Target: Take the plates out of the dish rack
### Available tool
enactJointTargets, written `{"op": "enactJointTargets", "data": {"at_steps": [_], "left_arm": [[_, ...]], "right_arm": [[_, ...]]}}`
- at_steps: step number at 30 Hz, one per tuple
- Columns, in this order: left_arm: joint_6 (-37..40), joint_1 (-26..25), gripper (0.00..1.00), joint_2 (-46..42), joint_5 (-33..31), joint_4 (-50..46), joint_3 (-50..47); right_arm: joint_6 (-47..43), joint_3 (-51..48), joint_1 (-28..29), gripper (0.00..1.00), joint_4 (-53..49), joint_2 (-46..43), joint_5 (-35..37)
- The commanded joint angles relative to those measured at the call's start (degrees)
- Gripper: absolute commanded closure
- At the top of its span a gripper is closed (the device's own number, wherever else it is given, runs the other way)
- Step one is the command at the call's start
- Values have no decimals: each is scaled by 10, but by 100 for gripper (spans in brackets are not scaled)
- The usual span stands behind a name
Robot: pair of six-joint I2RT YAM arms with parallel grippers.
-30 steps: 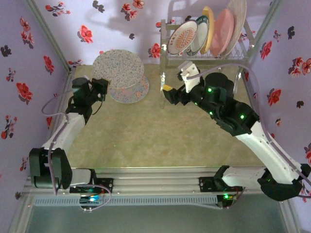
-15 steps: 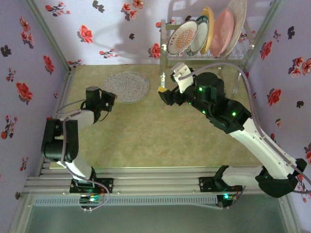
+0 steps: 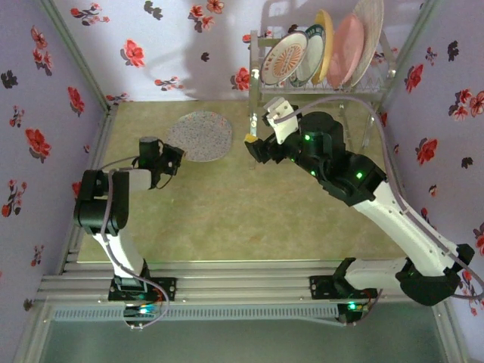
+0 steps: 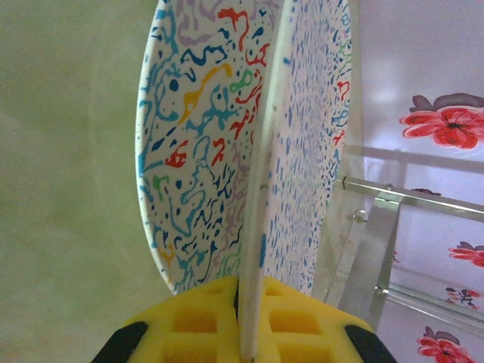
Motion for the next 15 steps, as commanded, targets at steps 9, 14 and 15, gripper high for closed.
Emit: {"op": "enactJointTargets", "data": {"at_steps": [9,14,15], "left_arm": [[17,11,99,49,32,53,50],[19,13,90,59,34,42,63],[20,13,86,60,35,38,65]], "right_arm": [[-6,23,3,10,20,14,13],[-10,26,3,9,18,20,17],[-10,26,3,9,18,21,17]]}}
